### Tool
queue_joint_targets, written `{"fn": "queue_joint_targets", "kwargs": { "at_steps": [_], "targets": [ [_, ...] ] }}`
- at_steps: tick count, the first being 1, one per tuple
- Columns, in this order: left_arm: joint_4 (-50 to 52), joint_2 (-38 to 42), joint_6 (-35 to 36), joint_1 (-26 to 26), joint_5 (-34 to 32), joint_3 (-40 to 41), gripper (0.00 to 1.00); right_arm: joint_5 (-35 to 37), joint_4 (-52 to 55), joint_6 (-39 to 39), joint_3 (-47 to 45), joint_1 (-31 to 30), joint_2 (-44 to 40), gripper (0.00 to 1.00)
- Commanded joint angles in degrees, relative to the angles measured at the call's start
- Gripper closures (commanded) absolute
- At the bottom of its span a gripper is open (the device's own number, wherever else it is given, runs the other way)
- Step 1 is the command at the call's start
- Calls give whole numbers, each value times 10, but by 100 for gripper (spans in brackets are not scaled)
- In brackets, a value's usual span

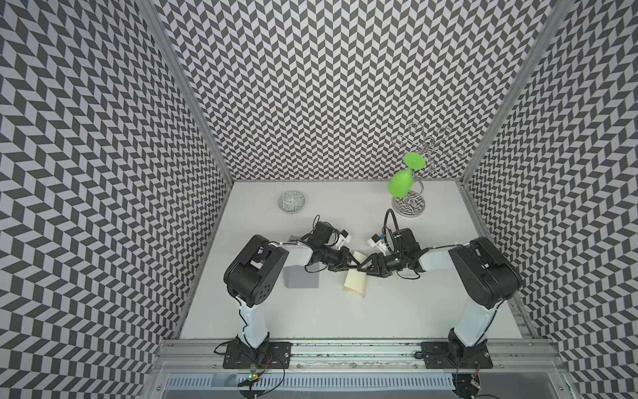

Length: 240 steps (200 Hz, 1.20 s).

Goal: Fold the letter paper in half and place it into the envelope
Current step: Pick up the letter paper from the center of the board.

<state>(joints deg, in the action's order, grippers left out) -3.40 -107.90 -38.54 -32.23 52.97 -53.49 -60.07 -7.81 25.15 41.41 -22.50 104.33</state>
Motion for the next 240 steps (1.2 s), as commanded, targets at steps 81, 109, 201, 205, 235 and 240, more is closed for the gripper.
{"fn": "queue_joint_targets", "kwargs": {
  "at_steps": [81, 109, 201, 205, 235, 240],
  "targets": [
    [1, 18, 6, 8, 27, 4, 97, 56, 50, 5, -17, -5, 14, 14],
    [-3, 38, -4, 25, 38, 7, 100, 62, 59, -4, -20, -5, 5, 11],
    [8, 91, -16, 64, 70, 8, 100, 57, 44, -11, -28, 12, -28, 6],
    [6, 91, -17, 64, 71, 11, 100, 51, 37, -7, -30, 12, -30, 6],
    [-46, 90, -51, 63, 81, 38, 100, 14, -20, 24, -46, 11, -42, 9],
    [-50, 90, -54, 62, 82, 40, 100, 9, -28, 28, -47, 11, -44, 10]
  ]
}}
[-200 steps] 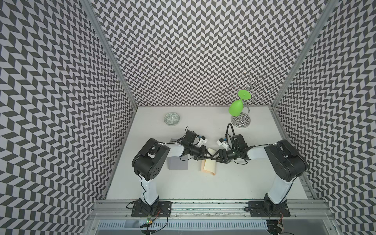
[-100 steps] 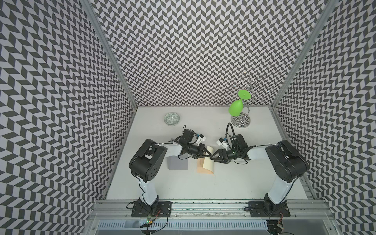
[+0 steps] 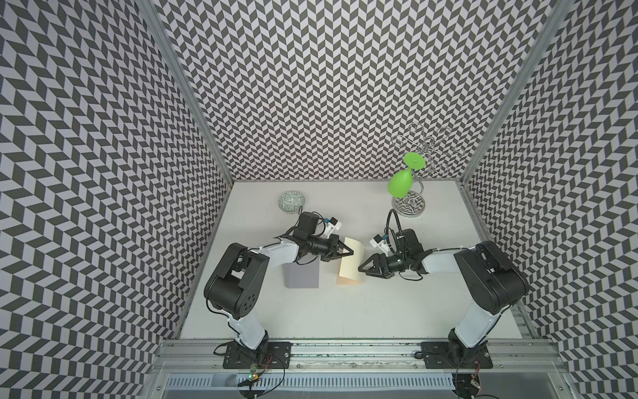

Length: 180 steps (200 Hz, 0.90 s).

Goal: Fold the letter paper in half and place it into the envelope
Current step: Pick up the letter paper from the center of the board.

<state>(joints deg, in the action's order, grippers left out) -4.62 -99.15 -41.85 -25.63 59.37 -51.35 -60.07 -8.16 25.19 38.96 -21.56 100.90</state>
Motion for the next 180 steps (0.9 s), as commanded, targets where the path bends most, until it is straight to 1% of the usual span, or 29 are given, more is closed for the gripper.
{"fn": "queue_joint_targets", "kwargs": {
  "at_steps": [1, 34, 61, 88, 103, 153, 169, 180],
  "targets": [
    [-38, 2, -21, -3, 17, 19, 100, 8, -27, 29, -23, 2, -10, 10],
    [-67, -1, -40, -6, 21, 27, 100, -22, -102, 76, -38, 1, -22, 14],
    [-86, -6, -53, -12, 22, 31, 100, -24, -109, 82, -28, -6, -27, 18],
    [-92, -13, -57, -19, 24, 33, 100, -26, -131, 97, -21, -9, -31, 25],
    [-92, -15, -57, -22, 24, 35, 100, -29, -143, 105, -23, -9, -34, 30],
    [-104, -22, -60, -24, 24, 43, 100, -43, -191, 136, -32, -9, -38, 54],
    [-106, -24, -60, -23, 24, 44, 100, -44, -201, 143, -35, -9, -40, 60],
    [-105, -25, -59, -23, 25, 46, 100, -45, -200, 141, -37, -9, -42, 62]
  ]
}}
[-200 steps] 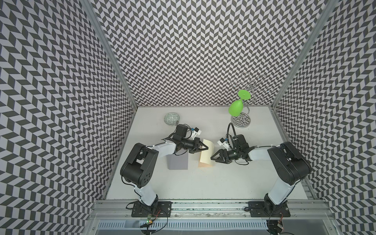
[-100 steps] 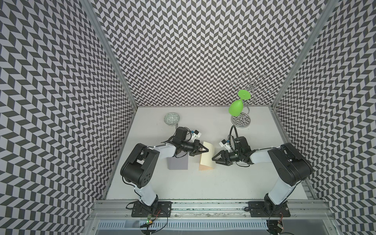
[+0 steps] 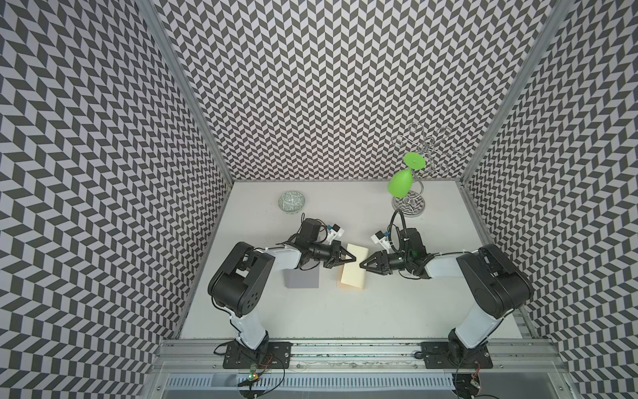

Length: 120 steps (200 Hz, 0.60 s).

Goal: Fold the letter paper in half and place it into the envelope
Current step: Pick up the letter paper from the center of the board.

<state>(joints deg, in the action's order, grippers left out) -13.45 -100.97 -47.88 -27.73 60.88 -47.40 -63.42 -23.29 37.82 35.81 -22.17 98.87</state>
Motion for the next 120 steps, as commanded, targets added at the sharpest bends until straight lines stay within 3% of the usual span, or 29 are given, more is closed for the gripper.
{"fn": "queue_joint_targets", "kwargs": {
  "at_steps": [1, 29, 51, 72, 86, 94, 120],
  "targets": [
    [-17, -8, 2, -2, 10, 6, 100, -12, -49, 15, -6, -3, -21, 62],
    [-13, -10, 7, -2, 8, 8, 100, -13, -50, 16, -15, -3, -25, 71],
    [-8, -10, 12, -1, 7, 8, 100, -13, -51, 16, -24, -3, -29, 72],
    [-4, -8, 15, 1, 8, 8, 100, -20, -50, 16, -31, -3, -32, 61],
    [-3, -6, 16, 3, 9, 7, 100, -21, -48, 13, -34, -3, -32, 43],
    [-3, -6, 15, 3, 10, 6, 100, -20, -48, 11, -35, -3, -31, 38],
    [-1, -4, 14, 3, 11, 5, 100, -23, -62, 18, -34, -3, -26, 38]
  ]
}}
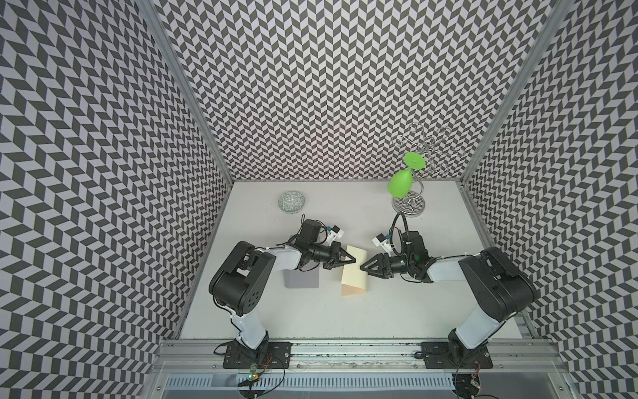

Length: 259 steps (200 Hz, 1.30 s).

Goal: Fold the letter paper in half and place it into the envelope
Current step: Pick up the letter paper from the center of the board.

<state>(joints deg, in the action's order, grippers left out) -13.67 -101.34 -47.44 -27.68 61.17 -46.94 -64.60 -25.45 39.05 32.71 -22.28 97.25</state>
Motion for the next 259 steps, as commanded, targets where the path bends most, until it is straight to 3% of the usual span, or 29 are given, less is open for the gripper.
{"fn": "queue_joint_targets", "kwargs": {
  "at_steps": [1, 70, 79, 101, 126, 164, 204, 259],
  "targets": [
    [1, 0, 9, 3, 8, 0, 100, -11, -42, 6, -3, -2, -10, 38],
    [3, 18, 12, 6, 11, 7, 100, -47, -173, 93, -42, 0, -20, 58],
    [4, 19, 11, 6, 13, 7, 100, -52, -185, 104, -46, 1, -24, 55],
    [-5, 26, 3, 6, 14, 10, 100, -45, -145, 84, -44, 1, -39, 33],
    [-24, 33, -13, 4, 17, 7, 100, -43, -129, 66, -41, 0, -34, 32],
    [-22, 32, -13, -2, 16, 9, 100, -49, -214, 125, -49, 0, -22, 49],
    [-12, 35, -2, -3, 13, 18, 100, -46, -216, 125, -53, 1, -38, 63],
    [3, 34, 8, -3, 5, 9, 100, -42, -181, 106, -48, 0, -47, 93]
  ]
}}
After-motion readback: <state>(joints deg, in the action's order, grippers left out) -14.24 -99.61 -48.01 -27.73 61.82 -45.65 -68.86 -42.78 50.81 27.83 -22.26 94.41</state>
